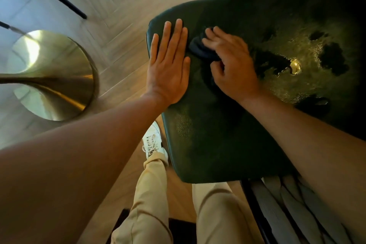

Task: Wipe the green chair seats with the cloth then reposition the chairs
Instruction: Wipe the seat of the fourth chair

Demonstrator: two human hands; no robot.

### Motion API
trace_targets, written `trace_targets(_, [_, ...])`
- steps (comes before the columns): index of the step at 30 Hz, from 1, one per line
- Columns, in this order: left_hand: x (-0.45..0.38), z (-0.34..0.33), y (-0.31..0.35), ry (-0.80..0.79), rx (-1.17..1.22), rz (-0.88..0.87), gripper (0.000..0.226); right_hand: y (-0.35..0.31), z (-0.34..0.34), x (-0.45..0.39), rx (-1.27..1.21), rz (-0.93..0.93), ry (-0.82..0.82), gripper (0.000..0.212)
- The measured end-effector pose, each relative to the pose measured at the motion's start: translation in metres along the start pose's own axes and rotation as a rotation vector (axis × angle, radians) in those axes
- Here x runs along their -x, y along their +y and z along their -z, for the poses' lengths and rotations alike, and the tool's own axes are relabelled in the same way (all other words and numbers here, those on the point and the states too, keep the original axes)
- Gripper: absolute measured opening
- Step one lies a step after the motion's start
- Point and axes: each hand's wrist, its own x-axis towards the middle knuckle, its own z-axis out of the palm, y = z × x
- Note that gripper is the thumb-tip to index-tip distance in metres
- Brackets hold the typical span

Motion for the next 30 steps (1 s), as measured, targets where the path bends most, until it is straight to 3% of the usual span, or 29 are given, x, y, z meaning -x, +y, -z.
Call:
trace_targets(7, [0.000, 0.005, -0.001, 0.009, 0.017, -0.031, 0.059, 0.000, 0.009, 0.024, -0.132, 0.062, -0.054, 0.032])
trace_targets(13, [0.001, 0.014, 0.000, -0.022, -0.050, -0.054, 0.060, -0.001, 0.029, 0.049, -0.180, 0.058, -0.262, 0.025])
trace_targets(18, [-0.017, 0.026, 0.011, -0.084, -0.065, -0.246, 0.064, -0.003, 0.073, 0.046, -0.609, -0.304, -0.464, 0.030])
trace_targets(20, [-0.029, 0.026, 0.026, -0.088, -0.052, -0.289, 0.064, 0.008, 0.089, 0.047, -0.787, -0.397, -0.377, 0.034])
trace_targets(23, [-0.048, 0.021, 0.054, -0.089, -0.013, -0.307, 0.063, 0.028, 0.109, 0.039, -0.829, -0.498, -0.041, 0.035])
trace_targets(26, [-0.060, 0.011, 0.079, -0.091, 0.014, -0.316, 0.062, 0.048, 0.113, 0.022, -0.564, -0.489, 0.213, 0.043])
trace_targets(30, [-0.061, -0.001, 0.086, -0.093, -0.086, -0.308, 0.064, 0.073, 0.098, 0.003, -0.136, -0.562, 0.238, 0.062])
